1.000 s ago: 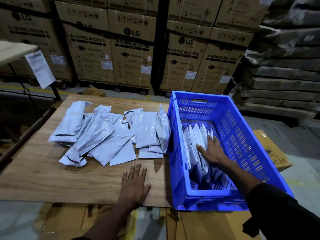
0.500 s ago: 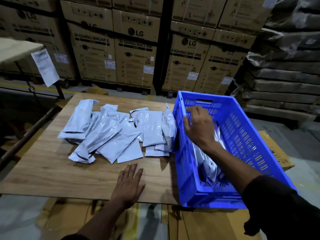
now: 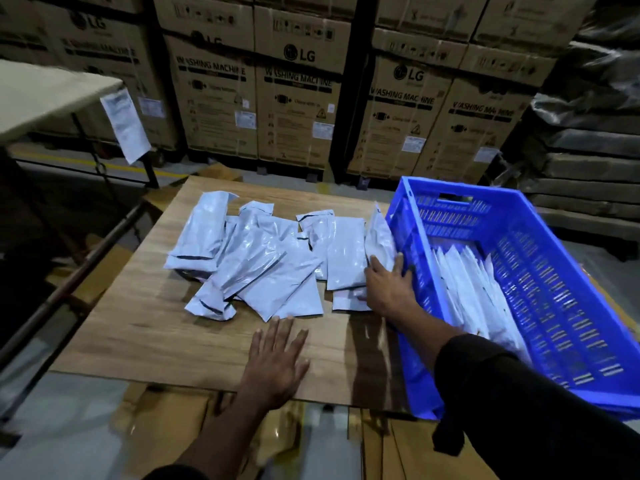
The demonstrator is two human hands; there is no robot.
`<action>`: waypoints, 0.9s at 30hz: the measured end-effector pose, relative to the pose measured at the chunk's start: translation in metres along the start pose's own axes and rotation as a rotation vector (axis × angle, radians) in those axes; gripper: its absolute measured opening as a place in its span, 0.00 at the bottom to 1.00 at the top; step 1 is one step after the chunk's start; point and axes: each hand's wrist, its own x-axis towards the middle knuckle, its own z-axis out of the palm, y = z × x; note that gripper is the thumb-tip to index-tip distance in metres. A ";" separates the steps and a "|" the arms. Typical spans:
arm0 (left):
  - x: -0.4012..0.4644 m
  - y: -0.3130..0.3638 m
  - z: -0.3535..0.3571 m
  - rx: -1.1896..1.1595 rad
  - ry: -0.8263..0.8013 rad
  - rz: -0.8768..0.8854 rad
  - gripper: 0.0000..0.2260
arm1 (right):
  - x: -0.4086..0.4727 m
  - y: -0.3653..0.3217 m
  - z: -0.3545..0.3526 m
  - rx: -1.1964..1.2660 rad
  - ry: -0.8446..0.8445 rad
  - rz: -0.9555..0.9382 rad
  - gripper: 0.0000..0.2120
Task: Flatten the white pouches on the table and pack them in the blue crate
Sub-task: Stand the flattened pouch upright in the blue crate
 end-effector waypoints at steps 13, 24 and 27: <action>-0.001 -0.005 0.003 -0.066 -0.004 -0.029 0.31 | -0.062 -0.022 -0.012 0.214 0.562 -0.159 0.31; -0.049 -0.024 -0.020 -0.384 0.357 0.008 0.43 | -0.147 -0.048 0.093 0.197 0.383 -0.572 0.31; -0.061 -0.035 -0.026 -0.298 0.396 0.080 0.44 | -0.162 -0.041 0.096 0.336 0.264 -0.568 0.33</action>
